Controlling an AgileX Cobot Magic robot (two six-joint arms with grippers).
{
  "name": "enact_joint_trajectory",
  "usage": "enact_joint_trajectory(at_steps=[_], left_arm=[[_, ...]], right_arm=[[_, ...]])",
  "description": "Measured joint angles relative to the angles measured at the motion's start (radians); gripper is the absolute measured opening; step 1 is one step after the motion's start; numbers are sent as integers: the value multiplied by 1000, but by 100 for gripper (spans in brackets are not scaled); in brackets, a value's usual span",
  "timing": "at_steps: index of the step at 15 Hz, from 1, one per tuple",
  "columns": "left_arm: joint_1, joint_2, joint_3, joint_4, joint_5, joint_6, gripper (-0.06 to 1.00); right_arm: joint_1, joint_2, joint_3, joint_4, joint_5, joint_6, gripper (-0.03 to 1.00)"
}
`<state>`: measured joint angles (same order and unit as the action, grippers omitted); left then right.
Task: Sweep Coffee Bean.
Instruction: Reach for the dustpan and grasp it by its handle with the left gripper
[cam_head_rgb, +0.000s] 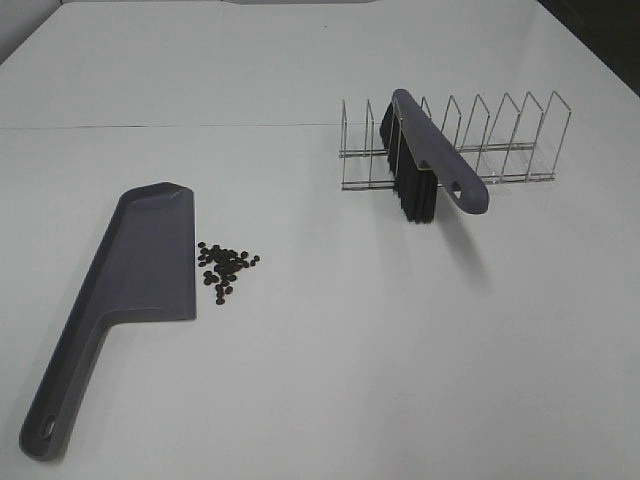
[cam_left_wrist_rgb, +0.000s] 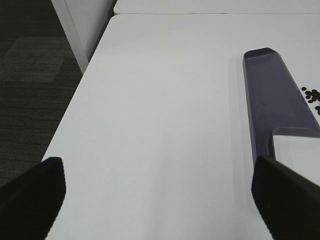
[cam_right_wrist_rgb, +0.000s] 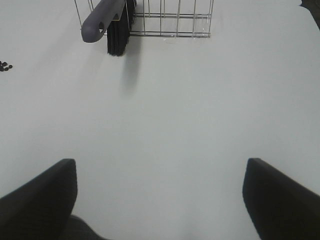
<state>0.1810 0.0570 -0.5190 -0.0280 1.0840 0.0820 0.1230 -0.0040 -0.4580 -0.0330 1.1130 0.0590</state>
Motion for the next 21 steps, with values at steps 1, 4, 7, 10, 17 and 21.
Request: enact_joint_trajectory(at_steps=[1, 4, 7, 10, 17, 21], left_arm=[[0, 0, 0, 0, 0, 0, 93], [0, 0, 0, 0, 0, 0, 93], [0, 0, 0, 0, 0, 0, 93], [0, 0, 0, 0, 0, 0, 93], [0, 71, 0, 13, 0, -24, 93], [0, 291, 0, 16, 0, -24, 93]], right_arm=[[0, 0, 0, -1, 0, 0, 77], [0, 0, 0, -1, 0, 0, 77], [0, 0, 0, -1, 0, 0, 77], [0, 0, 0, -1, 0, 0, 77], [0, 0, 0, -10, 0, 0, 77], [0, 0, 0, -11, 0, 0, 77]])
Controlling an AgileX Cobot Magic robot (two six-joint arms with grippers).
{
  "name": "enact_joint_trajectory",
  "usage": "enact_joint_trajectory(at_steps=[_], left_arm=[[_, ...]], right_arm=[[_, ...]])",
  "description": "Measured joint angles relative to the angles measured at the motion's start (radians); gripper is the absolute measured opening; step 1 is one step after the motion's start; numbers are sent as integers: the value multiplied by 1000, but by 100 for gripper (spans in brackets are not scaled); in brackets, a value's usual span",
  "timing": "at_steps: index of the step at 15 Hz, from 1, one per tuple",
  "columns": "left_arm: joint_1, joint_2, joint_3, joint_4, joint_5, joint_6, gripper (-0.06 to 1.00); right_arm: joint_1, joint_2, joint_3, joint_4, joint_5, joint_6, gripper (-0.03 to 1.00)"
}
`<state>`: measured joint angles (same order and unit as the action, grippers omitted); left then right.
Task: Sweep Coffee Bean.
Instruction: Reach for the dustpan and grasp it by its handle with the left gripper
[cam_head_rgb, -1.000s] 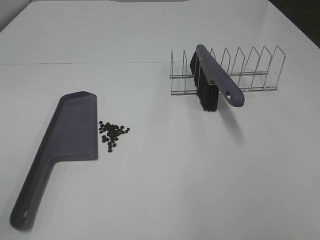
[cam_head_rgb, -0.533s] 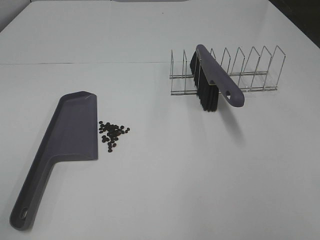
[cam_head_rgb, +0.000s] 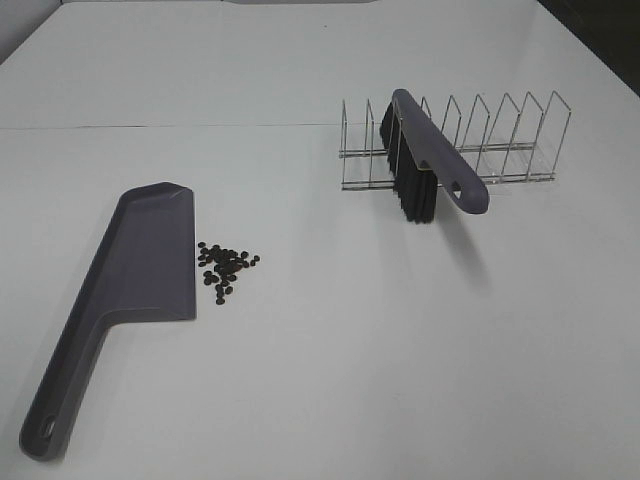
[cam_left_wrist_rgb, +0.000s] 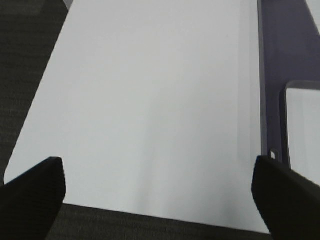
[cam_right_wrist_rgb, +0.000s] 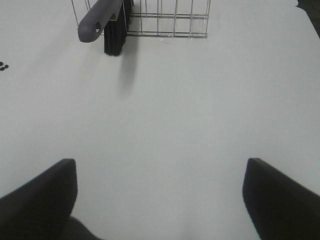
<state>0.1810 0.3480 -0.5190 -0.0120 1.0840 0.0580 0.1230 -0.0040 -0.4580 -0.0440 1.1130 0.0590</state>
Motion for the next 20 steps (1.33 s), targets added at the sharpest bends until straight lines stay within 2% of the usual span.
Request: enact_joint_trajectory(at_steps=[7, 9, 12, 15, 17, 20], left_arm=[[0, 321, -70, -6, -69, -26, 93], [0, 420, -103, -53, -89, -26, 93], [0, 614, -151, -174, -149, -1, 93], [-3, 766, -199, -198, -174, 1, 93], [-50, 821, -219, -197, -215, -1, 93], [-154, 876, -222, -205, -282, -73, 93]], right_arm=[[0, 0, 0, 0, 0, 0, 77], [0, 0, 0, 0, 0, 0, 77], [0, 0, 0, 0, 0, 0, 77], [0, 0, 0, 0, 0, 0, 77], [0, 0, 0, 0, 0, 0, 77], [0, 0, 0, 0, 0, 0, 77]])
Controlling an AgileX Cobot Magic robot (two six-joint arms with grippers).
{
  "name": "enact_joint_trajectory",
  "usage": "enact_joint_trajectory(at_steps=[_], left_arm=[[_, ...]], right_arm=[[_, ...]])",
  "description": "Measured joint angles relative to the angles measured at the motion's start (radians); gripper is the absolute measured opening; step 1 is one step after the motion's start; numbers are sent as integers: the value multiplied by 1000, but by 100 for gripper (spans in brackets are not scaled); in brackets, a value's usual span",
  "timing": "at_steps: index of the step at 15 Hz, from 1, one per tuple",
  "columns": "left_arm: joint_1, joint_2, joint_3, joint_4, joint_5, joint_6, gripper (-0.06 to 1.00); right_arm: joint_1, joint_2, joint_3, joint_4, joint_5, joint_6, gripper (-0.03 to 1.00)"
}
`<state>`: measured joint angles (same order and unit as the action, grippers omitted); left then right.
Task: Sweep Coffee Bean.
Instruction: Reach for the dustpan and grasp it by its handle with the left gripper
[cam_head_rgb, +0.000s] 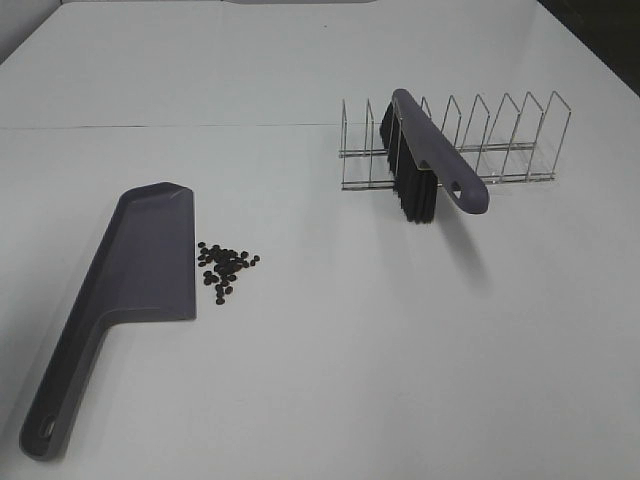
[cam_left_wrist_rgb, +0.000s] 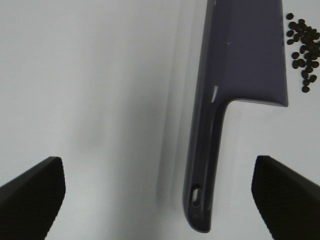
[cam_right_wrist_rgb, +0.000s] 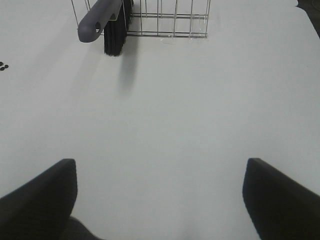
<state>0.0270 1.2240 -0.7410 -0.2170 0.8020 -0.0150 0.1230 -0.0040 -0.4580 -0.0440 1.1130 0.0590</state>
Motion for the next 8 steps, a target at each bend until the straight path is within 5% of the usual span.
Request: enact_joint_trajectory(at_steps=[4, 8], left_arm=[[-220, 205, 0, -1, -87, -165, 93], [-256, 335, 0, -1, -128, -255, 93]], right_arm=[[0, 0, 0, 0, 0, 0, 77], [0, 0, 0, 0, 0, 0, 77]])
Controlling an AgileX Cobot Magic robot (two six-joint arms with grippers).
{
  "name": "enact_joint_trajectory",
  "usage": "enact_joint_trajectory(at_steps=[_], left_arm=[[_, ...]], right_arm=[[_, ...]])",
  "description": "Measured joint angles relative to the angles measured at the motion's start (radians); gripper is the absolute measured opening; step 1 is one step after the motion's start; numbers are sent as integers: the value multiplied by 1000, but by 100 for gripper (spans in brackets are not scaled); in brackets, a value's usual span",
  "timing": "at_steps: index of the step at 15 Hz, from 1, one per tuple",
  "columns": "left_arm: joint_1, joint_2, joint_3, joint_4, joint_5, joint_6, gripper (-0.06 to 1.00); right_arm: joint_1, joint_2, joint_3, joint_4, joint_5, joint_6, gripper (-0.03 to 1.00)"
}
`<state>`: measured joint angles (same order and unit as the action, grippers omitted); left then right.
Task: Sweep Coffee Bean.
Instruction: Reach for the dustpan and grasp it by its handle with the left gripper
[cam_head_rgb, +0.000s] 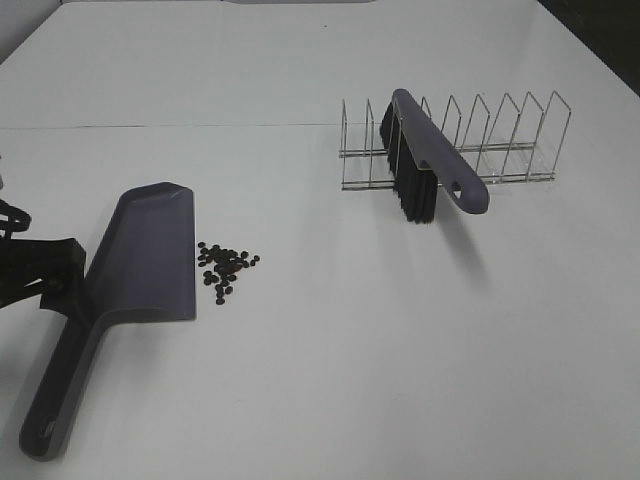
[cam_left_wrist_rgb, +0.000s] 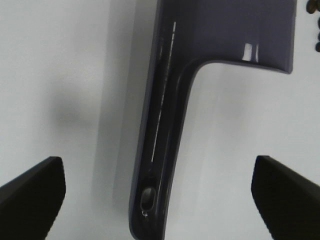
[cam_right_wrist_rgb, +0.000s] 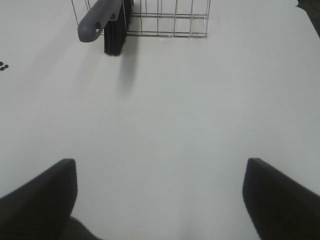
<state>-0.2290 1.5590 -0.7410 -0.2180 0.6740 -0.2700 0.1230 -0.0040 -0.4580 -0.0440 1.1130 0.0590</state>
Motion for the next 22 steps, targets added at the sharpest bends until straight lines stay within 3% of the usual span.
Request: enact_joint_trajectory(at_steps=[6, 12, 22], left_arm=[[0, 138, -30, -5, -85, -11, 91], [-15, 223, -69, 8, -86, -6, 91], [-15, 271, -69, 34, -152, 74, 91]], right_arm=[[0, 0, 0, 0, 0, 0, 77], [0, 0, 0, 0, 0, 0, 77], [0, 0, 0, 0, 0, 0, 77]])
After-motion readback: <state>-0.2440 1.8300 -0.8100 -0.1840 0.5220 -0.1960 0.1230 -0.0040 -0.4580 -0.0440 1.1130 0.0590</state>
